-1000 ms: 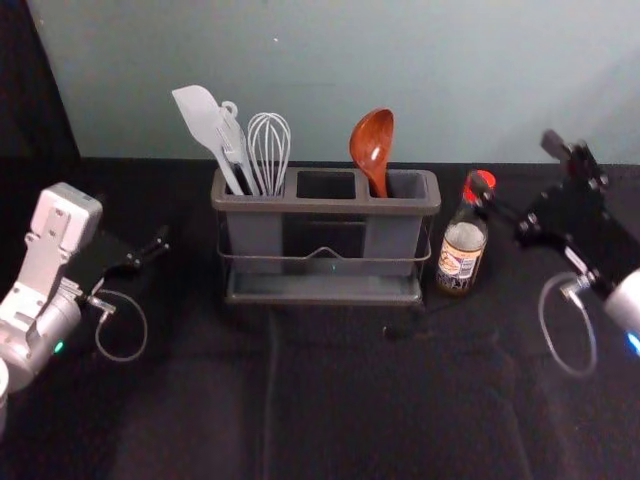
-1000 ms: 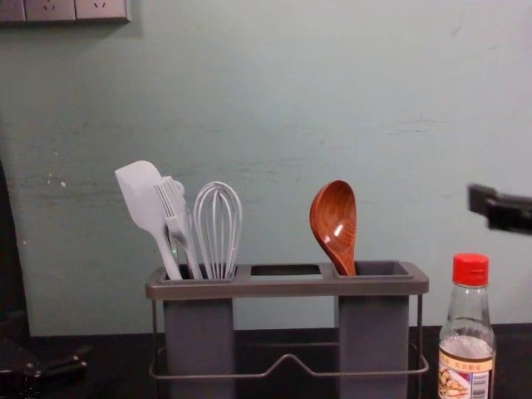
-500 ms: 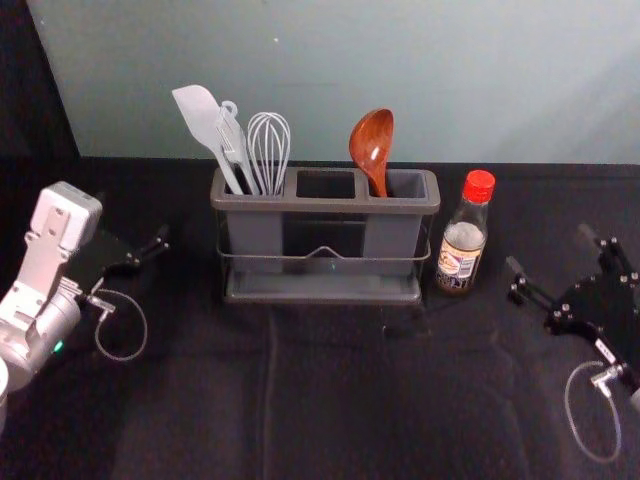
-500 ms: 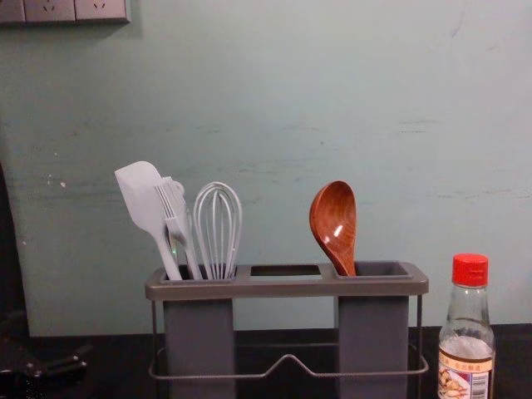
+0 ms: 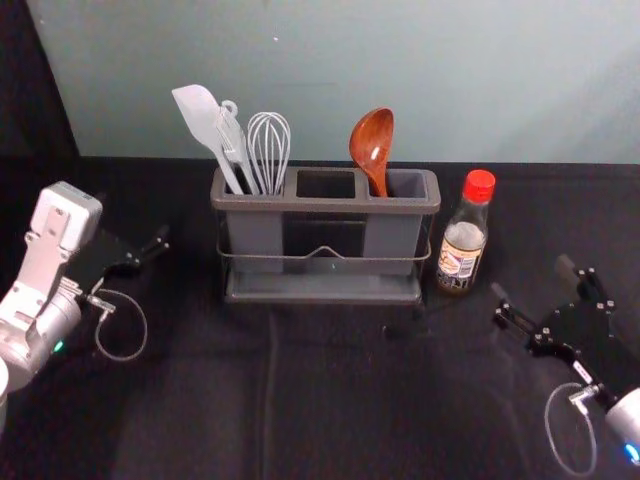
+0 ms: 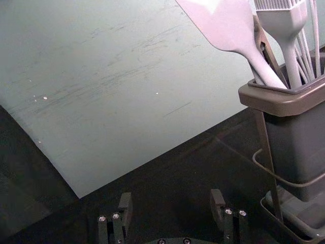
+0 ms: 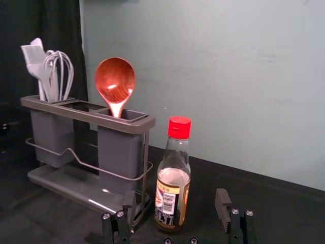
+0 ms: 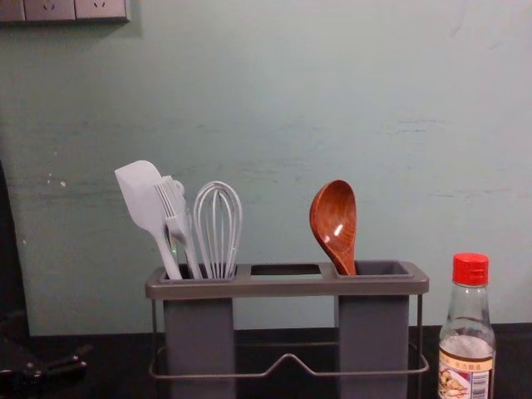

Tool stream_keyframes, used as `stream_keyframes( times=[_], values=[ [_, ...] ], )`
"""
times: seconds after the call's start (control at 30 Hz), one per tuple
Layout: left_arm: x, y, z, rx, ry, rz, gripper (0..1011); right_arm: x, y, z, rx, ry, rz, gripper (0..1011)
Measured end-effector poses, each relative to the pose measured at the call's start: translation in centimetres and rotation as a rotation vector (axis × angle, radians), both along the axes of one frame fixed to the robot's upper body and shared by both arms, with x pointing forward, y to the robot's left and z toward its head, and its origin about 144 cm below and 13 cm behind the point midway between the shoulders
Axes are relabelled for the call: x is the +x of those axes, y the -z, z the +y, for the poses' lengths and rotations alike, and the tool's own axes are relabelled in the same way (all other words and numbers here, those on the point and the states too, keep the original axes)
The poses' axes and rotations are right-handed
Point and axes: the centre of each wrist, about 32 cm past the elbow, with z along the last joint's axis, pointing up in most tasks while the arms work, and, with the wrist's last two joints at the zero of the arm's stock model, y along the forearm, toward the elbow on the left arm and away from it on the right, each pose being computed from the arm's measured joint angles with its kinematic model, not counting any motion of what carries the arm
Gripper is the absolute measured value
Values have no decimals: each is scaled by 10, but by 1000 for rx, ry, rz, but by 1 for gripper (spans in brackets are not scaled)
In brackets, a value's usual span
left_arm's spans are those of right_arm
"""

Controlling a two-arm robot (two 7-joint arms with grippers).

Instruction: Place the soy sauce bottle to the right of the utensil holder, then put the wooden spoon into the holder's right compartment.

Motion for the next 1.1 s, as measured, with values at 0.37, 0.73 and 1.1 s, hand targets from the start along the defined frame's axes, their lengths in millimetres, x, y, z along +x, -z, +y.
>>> stream_keyframes(
  times=[0.37, 0.73, 1.1],
  values=[
    [0, 0, 0, 0, 0, 0, 1005, 23, 7, 10, 41, 28, 8, 1002],
    [0, 0, 0, 0, 0, 0, 1005, 42, 10, 16, 56, 54, 7, 1002],
    [0, 0, 0, 0, 0, 0, 1005, 41, 9, 16, 54, 53, 6, 1000]
  ],
)
